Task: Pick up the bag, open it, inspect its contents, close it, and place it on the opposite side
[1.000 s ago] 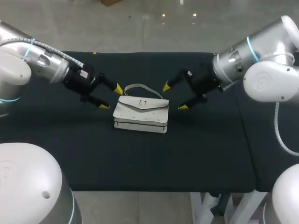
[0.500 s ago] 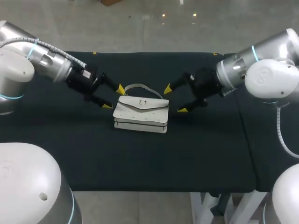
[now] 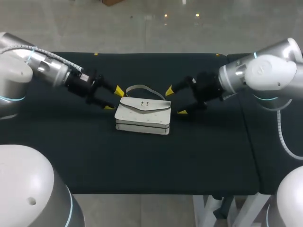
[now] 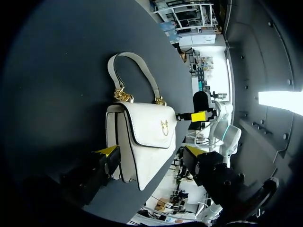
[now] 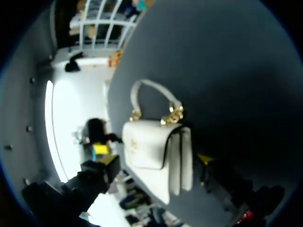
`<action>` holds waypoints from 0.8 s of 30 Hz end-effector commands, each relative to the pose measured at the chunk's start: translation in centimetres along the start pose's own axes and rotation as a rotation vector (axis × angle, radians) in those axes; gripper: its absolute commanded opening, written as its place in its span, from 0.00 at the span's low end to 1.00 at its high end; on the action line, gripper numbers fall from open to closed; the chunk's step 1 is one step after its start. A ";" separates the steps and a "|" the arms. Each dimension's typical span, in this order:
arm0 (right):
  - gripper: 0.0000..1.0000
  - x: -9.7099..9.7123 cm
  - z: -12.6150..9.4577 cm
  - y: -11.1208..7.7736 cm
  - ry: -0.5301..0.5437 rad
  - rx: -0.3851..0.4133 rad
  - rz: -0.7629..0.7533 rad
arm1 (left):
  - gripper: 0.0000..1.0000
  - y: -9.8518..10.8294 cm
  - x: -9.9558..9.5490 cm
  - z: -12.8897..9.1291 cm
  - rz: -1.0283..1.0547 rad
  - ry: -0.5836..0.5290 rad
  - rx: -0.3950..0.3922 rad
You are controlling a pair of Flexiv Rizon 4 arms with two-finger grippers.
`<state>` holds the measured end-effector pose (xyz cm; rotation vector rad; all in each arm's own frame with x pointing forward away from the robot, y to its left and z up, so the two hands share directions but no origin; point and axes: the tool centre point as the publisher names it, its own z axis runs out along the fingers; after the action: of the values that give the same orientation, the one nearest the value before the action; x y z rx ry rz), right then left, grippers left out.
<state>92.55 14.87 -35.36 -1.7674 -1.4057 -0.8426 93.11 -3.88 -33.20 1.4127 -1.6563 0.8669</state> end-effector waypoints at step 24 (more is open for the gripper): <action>0.56 -1.8 3.1 -0.3 0.074 0.073 0.061 | 0.42 -1.7 -2.2 3.2 -0.053 0.070 -0.062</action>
<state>92.10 16.57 -37.79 -1.7116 -1.3200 -0.7973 94.37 -5.83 -36.11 1.3686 -1.5796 0.8180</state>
